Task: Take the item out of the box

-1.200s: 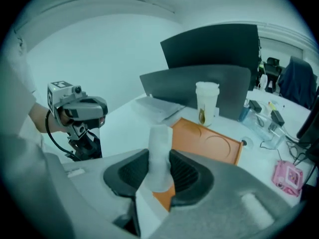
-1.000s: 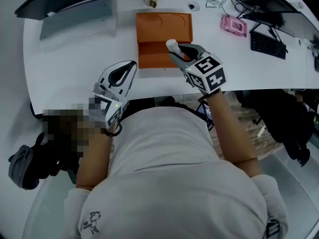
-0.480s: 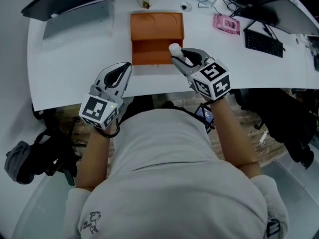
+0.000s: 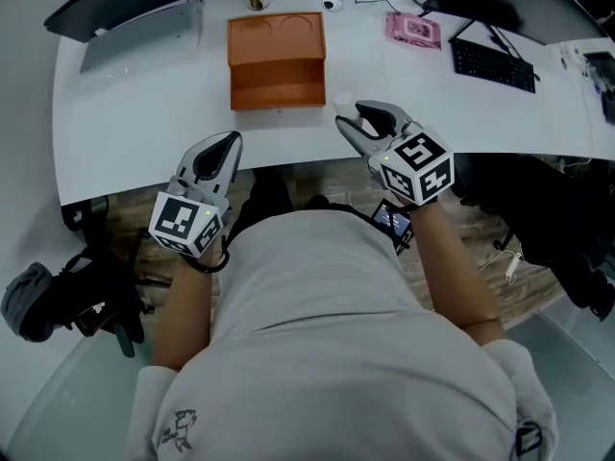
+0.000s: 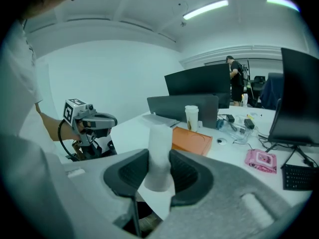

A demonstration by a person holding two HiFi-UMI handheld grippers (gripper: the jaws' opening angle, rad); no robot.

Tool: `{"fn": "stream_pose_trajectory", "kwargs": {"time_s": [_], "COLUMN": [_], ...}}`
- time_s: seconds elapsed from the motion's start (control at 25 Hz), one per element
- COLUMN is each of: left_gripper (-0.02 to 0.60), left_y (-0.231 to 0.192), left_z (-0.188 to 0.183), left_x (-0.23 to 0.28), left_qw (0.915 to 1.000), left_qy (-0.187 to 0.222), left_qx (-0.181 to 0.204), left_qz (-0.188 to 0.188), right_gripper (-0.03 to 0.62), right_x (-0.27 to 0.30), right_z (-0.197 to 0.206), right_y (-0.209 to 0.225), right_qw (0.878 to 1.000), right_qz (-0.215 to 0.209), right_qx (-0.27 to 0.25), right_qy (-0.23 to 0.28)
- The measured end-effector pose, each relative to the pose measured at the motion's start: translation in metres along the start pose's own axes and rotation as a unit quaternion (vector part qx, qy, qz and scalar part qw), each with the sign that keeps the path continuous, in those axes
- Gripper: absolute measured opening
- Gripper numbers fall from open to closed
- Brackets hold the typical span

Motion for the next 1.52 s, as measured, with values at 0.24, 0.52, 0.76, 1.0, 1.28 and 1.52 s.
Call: {"fn": "stream_pose_trajectory", "kwargs": {"time_s": [0.24, 0.52, 0.76, 1.0, 1.28, 1.52], "left_gripper": [-0.003, -0.003, -0.003, -0.003, -0.003, -0.003], "left_y": [0.053, 0.119, 0.159, 0.177, 0.181, 0.171], "left_z": [0.003, 0.002, 0.011, 0.005, 0.004, 0.011], "left_x": [-0.015, -0.047, -0.072, -0.087, -0.118, -0.162], "left_qw": [0.9999, 0.9995, 0.9992, 0.9982, 0.9967, 0.9966], "left_qy": [0.01, 0.018, -0.003, -0.008, 0.0, 0.012], "left_qx": [0.01, 0.024, 0.037, 0.059, 0.071, 0.068], "left_qz": [-0.001, -0.01, -0.013, 0.01, 0.039, 0.045], "right_gripper": [0.129, 0.129, 0.129, 0.129, 0.129, 0.128], "right_x": [-0.05, -0.112, -0.149, -0.168, -0.176, -0.165], "right_z": [0.027, 0.059, 0.071, 0.077, 0.086, 0.089], "right_y": [-0.017, -0.043, -0.068, -0.086, -0.122, -0.169], "right_qw": [1.0, 0.999, 0.998, 0.996, 0.994, 0.993], "right_qz": [0.012, 0.003, 0.005, 0.015, 0.041, 0.049], "right_qx": [-0.02, -0.009, -0.028, -0.018, -0.014, -0.015], "right_qy": [0.012, 0.043, 0.058, 0.084, 0.1, 0.103]}}
Point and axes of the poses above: the fingertips, and each gripper's own axes: x forward along the fingers, y to its right, z out of its underside, the point moved 3 cm from there along -x, backward along the fingers, and after that the axes turned 7 degrees about -z, right-handed, at the moved point
